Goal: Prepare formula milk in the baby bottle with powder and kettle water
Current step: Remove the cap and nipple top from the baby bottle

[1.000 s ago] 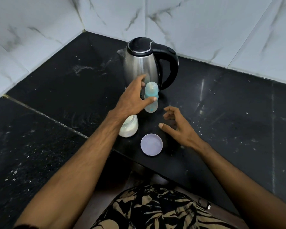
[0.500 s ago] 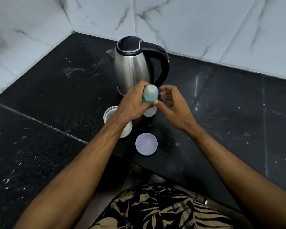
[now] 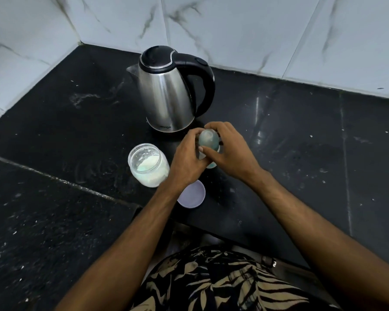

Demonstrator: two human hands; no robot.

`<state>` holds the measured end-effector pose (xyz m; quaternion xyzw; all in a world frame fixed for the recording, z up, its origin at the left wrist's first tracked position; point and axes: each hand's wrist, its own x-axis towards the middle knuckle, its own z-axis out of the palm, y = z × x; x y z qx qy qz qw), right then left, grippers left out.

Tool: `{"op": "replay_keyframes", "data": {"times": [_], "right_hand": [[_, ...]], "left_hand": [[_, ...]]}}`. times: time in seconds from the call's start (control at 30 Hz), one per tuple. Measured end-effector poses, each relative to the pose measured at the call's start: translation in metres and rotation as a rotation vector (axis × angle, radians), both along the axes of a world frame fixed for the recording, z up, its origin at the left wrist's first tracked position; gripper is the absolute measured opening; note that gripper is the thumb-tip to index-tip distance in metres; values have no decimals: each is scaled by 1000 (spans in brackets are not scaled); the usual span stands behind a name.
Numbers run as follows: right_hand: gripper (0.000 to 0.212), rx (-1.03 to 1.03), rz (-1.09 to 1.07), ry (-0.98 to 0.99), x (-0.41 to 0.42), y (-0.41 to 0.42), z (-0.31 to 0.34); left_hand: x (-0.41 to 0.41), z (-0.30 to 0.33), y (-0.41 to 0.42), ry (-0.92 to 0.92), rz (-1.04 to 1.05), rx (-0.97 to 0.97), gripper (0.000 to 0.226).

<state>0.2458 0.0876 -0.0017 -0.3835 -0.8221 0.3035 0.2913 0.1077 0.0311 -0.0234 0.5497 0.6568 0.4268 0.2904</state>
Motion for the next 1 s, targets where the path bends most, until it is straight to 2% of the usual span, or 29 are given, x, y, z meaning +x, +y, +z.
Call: {"op": "replay_keyframes", "data": {"times": [0.23,0.53,0.73,0.87,1.0], "right_hand": [[62,-10,-31,-14,2,1,-3],[57,-22,-10,115,4,3,-10],[54,24,4,345,3,16,26],[54,25,-129,374,16,36,34],[55,15,-338,292,49,56,1]], "left_hand": [[6,-19,4,-20,7,-46,60],[3,-24,6,-4,-23,-21,58],[-3,-27,7,23,-65,-36,59],[-2,-28,7,15,-67,-43,62],[-1,-29,8,4,-65,-39,63]]}}
